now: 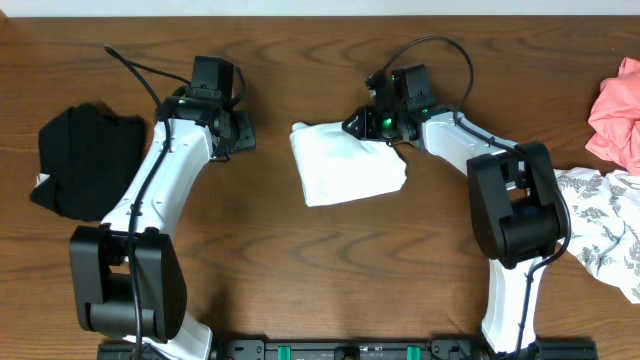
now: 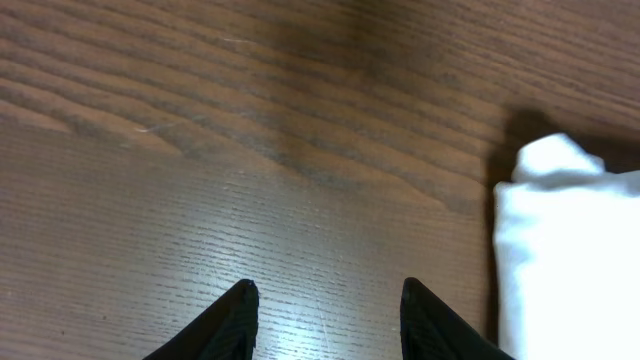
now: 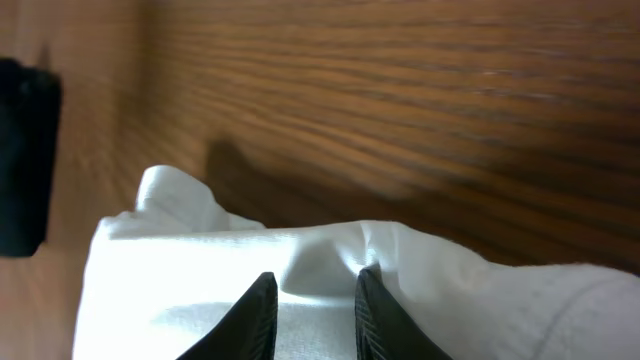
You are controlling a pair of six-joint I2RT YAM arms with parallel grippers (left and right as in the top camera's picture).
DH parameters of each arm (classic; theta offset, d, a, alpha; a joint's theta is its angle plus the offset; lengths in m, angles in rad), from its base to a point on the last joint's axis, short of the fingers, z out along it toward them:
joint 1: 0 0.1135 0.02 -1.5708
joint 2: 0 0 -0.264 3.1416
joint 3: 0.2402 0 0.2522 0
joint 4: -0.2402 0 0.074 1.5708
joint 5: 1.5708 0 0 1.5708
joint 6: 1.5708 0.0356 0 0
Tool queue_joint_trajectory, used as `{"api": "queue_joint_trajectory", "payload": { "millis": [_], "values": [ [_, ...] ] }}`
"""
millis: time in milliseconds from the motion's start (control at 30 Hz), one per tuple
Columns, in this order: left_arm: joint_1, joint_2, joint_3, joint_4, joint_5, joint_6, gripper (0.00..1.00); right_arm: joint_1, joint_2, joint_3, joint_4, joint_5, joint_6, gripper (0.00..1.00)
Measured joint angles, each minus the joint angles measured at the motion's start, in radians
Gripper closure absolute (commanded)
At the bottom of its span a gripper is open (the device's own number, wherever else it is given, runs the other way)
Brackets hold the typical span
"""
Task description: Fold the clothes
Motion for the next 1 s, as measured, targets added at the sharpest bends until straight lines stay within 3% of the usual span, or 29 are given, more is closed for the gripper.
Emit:
{"api": "queue_joint_trajectory", "payload": {
  "millis": [100, 300, 600, 700, 867, 1000],
  "values": [
    [0.0, 0.0, 0.0, -0.003, 0.0, 0.0, 0.54, 0.002, 0.0, 0.001, -0.014, 0.032, 0.025, 0.67],
    [0.0, 0.0, 0.0, -0.008, 0.0, 0.0, 0.54, 0.011, 0.0, 0.011, -0.054, 0.086, 0.04, 0.7],
    [0.0, 0.0, 0.0, -0.008, 0.0, 0.0, 0.53, -0.001, -0.037, 0.008, -0.065, 0.05, -0.004, 0.65],
    [0.0, 0.0, 0.0, -0.009, 0.0, 0.0, 0.54, -0.023, -0.132, 0.005, -0.13, 0.05, -0.035, 0.64],
    [0.0, 0.0, 0.0, -0.01, 0.0, 0.0, 0.54, -0.057, -0.348, 0.009, -0.322, 0.104, -0.095, 0.73],
    [0.0, 0.0, 0.0, -0.01, 0.0, 0.0, 0.53, -0.065, -0.395, 0.015, -0.443, 0.164, -0.101, 0.73]
  ]
}}
